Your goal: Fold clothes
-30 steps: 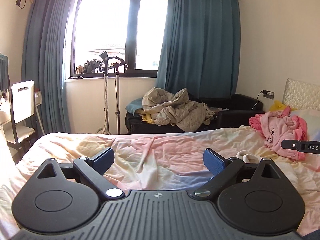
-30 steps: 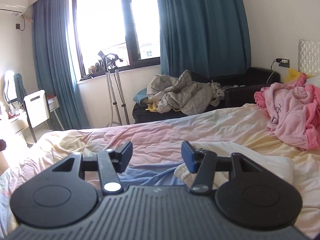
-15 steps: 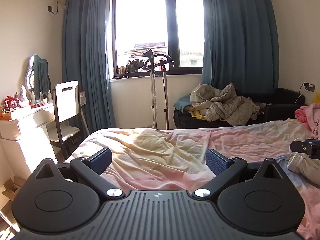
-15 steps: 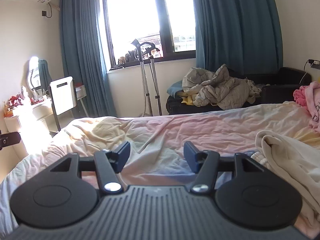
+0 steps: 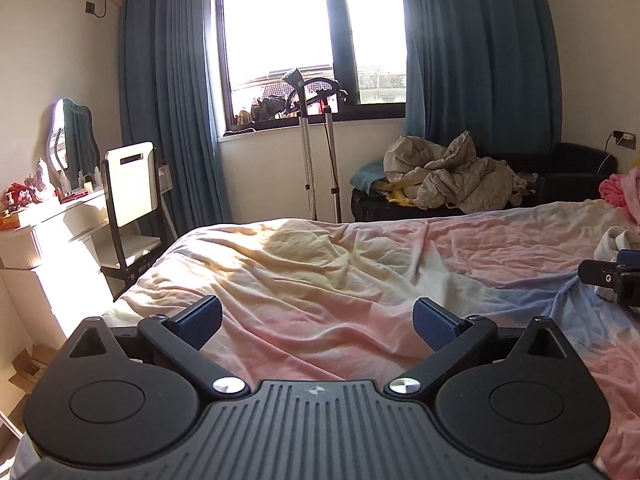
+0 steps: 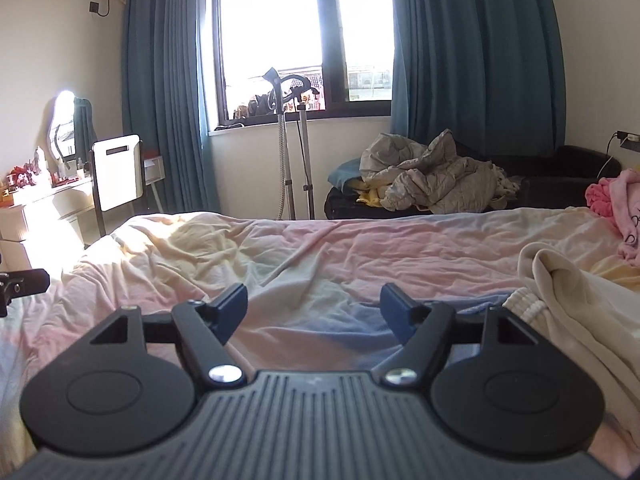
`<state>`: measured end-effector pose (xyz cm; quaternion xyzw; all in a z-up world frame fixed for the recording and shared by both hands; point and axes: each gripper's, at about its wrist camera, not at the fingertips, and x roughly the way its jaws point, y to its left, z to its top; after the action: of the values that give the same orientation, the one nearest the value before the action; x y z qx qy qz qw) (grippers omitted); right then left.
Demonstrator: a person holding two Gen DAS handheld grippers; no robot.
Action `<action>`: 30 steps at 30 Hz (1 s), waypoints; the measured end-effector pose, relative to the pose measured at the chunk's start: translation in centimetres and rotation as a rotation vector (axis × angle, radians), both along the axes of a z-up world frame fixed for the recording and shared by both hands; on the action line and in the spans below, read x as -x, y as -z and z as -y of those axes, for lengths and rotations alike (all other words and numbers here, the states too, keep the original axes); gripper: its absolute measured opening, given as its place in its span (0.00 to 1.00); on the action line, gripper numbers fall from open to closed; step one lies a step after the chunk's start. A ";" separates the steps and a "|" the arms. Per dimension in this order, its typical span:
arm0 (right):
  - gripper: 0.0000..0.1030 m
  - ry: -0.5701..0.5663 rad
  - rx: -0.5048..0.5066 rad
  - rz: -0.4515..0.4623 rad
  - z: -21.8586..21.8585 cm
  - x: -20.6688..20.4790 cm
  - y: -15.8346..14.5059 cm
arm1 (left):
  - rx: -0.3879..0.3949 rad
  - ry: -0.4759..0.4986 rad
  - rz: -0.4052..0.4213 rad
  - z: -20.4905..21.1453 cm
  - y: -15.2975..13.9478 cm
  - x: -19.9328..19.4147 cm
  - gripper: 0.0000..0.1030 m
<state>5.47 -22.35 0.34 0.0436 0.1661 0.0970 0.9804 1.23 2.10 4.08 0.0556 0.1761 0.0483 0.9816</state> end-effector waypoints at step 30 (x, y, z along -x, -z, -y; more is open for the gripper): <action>1.00 0.046 0.030 -0.026 1.6 -1.9 2.1 | 0.023 -0.066 -0.015 -0.5 0.3 0.7 1.00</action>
<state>7.36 -23.99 -1.73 0.0338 0.1790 0.0715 0.9807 0.57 2.58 3.76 0.0389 0.1857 0.0782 0.9787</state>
